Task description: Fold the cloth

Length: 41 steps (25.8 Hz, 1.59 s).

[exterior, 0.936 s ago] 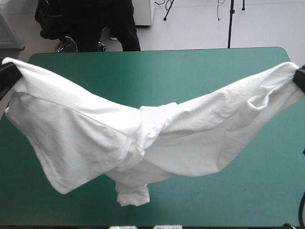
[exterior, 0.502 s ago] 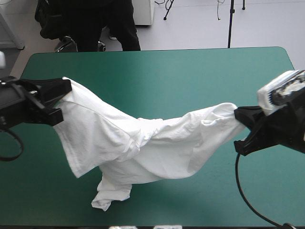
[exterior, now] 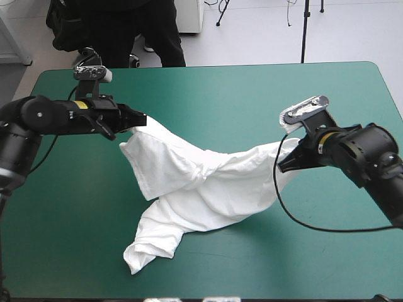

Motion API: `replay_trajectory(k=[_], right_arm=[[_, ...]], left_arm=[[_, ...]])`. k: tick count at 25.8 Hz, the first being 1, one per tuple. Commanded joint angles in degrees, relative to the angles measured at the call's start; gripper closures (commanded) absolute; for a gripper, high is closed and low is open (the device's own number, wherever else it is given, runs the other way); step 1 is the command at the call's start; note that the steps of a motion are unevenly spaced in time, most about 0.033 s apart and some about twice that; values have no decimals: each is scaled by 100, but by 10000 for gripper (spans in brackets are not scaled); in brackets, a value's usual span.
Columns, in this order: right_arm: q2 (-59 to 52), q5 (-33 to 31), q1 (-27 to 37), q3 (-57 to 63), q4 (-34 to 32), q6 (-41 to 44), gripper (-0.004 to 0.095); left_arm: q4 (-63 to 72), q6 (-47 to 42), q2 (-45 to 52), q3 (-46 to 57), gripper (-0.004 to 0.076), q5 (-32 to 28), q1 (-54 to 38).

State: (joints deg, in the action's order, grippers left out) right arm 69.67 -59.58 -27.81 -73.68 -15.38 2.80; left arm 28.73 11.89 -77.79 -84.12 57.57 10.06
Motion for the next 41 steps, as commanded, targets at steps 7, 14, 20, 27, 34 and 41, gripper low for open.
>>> replay_trajectory(k=[7,14,20,27,34,41], right_arm=[[1614,914,525,-201,-1268,787,925],[2101,837,941,-204,-97,289,752],[2008,691,1138,-626,-28,215,296],[1450,283,1171,-1432,-52,176,210],[612,-256,1171,-1507,-40,12,210],[-73,-359,1171,-1507,-1,3,210]], left_arm=[[1064,857,-1470,-142,733,-1099,14],[1031,918,-1758,-142,633,-1146,14],[744,1110,-1751,-346,197,-852,14],[-425,509,-1729,-1419,125,1153,14],[-1649,-238,-1095,-1330,126,1626,492],[-2184,-719,152,-48,126,1636,1355]])
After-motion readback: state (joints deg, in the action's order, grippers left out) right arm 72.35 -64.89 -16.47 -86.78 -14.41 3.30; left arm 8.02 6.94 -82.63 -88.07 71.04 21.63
